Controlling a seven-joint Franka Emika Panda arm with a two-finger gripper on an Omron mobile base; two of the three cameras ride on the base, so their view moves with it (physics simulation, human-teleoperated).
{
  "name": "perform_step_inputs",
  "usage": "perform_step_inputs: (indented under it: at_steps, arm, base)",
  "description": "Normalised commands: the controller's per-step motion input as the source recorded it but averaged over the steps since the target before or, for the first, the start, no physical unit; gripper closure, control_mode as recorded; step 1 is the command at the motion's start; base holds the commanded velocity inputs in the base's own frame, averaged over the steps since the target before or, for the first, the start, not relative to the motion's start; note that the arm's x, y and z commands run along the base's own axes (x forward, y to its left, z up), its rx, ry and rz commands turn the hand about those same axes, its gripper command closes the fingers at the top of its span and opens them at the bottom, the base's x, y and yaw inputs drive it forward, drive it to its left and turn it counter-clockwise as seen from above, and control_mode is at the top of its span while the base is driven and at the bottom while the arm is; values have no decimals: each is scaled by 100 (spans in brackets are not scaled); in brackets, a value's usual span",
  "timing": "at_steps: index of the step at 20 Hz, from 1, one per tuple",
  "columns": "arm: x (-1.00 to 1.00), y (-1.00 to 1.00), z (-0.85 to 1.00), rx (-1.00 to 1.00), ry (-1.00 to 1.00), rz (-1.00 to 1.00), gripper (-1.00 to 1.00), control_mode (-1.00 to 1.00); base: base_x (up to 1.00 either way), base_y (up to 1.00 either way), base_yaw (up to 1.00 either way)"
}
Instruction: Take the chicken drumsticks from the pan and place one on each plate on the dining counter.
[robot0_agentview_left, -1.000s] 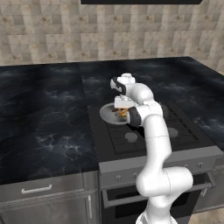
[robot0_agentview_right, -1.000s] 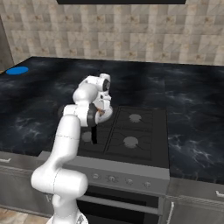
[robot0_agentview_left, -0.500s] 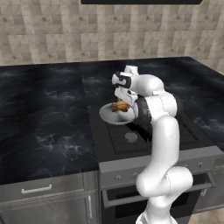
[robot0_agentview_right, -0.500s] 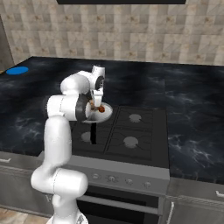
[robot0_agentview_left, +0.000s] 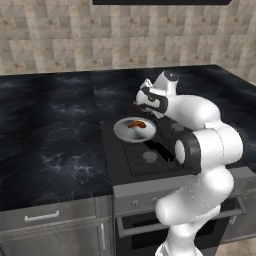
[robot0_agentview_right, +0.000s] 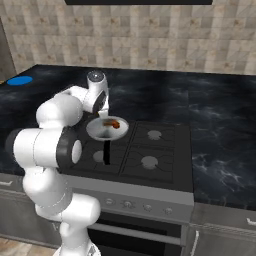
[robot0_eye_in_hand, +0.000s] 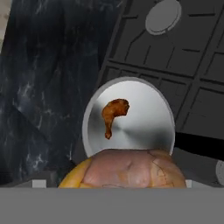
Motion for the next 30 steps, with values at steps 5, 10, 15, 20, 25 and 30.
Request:
perform_step_inputs:
  at_steps: [5,10,15,20,25,30]
  arm:
    - [-100,0,40,0,-49,0,100,-100]
    - [-100,0,0,0,-19,0,100,-100]
    - [-100,0,7,0,0,-2,100,-100]
    - [-100,0,30,0,13,0,100,-100]
    - [-100,-8,27,0,29,0,100,-100]
    - [-100,-11,28,0,36,0,100,-100]
  base:
    - [0,0,0]
    - [0,0,0]
    - [0,0,0]
    - [0,0,0]
    - [0,0,0]
    - [0,0,0]
